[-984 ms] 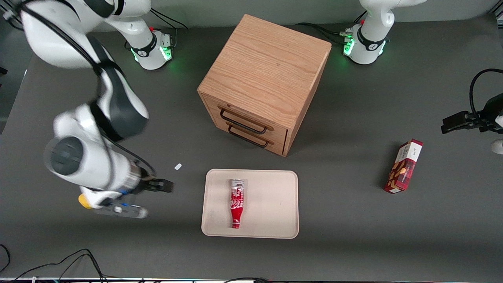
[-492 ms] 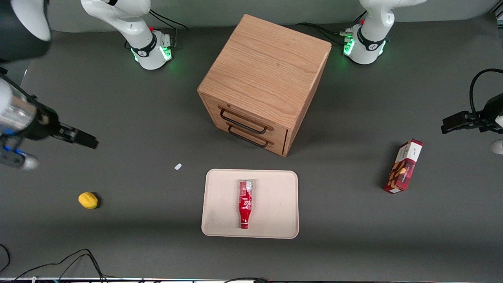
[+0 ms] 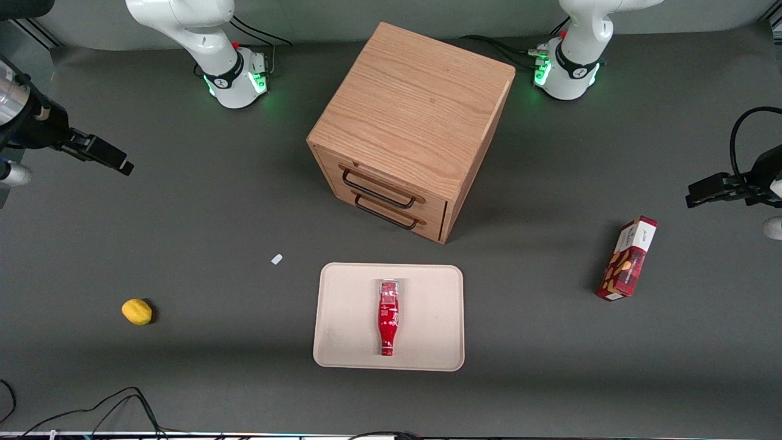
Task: Place coke bottle on tray
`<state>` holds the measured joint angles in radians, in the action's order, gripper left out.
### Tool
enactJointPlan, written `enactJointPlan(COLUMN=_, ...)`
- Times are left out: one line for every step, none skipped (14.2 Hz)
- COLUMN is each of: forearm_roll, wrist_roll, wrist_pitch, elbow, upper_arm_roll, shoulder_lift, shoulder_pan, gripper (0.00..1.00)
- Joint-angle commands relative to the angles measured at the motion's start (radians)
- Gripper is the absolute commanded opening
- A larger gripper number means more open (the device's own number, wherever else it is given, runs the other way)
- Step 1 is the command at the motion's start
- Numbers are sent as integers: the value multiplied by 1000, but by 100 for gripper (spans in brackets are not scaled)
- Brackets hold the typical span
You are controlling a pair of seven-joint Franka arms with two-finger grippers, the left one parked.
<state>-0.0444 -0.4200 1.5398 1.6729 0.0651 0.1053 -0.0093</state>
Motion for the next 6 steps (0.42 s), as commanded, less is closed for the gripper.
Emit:
enactJointPlan(forearm_roll=-25, wrist_roll=32, wrist_pitch=26, elbow=45, upper_arm_roll=-13, shoulder_lift=31, shoulder_pan=14, gripper=100)
enactJointPlan(forearm_roll=-25, wrist_roll=26, wrist_pitch=25, elbow=36, upper_arm_roll=-13, shoulder_lift=25, shoulder_pan=14, gripper=100)
enactJointPlan(forearm_roll=-25, wrist_roll=21, wrist_pitch=20, elbow=24, upper_arm_roll=-13, shoulder_lift=19, shoulder_pan=14, gripper=100)
enactJointPlan(forearm_roll=-23, wrist_roll=15, wrist_pitch=19, elbow=21, upper_arm_roll=-13, shoulder_lift=17, shoulder_pan=14, gripper=100)
enactJointPlan(forearm_roll=-23, wrist_roll=15, wrist_pitch=19, elbow=16, upper_arm_roll=-13, shoulder_lift=14, shoulder_pan=14, gripper=100)
enactJointPlan(forearm_roll=-22, wrist_roll=18, wrist_pitch=17, elbow=10, upper_arm_roll=-13, shoulder_lift=13, shoulder_pan=14, gripper=100)
